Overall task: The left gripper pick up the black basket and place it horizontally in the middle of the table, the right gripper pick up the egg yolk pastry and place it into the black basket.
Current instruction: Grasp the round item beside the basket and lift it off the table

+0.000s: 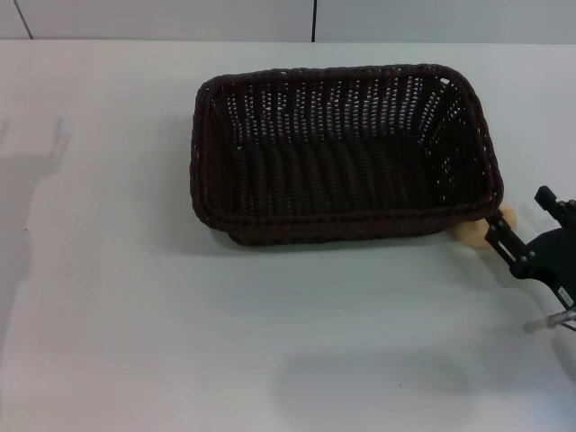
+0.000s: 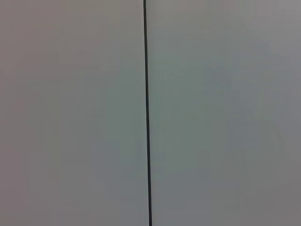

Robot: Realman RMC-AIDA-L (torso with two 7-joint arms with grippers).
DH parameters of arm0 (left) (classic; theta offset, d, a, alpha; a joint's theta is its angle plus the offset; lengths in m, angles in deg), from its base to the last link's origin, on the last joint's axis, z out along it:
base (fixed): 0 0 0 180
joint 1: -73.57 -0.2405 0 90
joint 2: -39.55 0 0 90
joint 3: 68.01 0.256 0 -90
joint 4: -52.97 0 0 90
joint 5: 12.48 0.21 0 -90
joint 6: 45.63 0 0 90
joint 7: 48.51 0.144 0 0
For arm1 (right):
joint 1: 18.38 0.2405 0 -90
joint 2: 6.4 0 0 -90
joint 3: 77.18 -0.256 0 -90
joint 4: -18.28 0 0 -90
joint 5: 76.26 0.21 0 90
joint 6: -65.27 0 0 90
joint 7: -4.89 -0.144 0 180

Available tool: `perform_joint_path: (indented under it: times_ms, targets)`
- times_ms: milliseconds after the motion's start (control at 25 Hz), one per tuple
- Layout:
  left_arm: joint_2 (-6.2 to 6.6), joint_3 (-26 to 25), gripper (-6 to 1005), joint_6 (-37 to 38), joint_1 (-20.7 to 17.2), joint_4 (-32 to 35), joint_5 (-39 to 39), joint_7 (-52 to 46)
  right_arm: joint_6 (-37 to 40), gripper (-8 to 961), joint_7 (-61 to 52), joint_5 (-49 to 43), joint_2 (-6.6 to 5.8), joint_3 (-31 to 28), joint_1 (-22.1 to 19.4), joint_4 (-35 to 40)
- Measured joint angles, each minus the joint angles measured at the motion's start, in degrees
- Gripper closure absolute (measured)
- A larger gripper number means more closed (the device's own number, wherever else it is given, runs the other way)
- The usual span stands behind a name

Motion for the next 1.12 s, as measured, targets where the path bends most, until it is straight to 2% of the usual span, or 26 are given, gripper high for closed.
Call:
perform_joint_path:
  times_ms: [1120]
  targets:
    - [0.0,0.27,214,1.08,-0.44,-0.79,-0.01,0.0,-5.56,311,-0.27,0.52,0.02,0.83,0.97,-0.96]
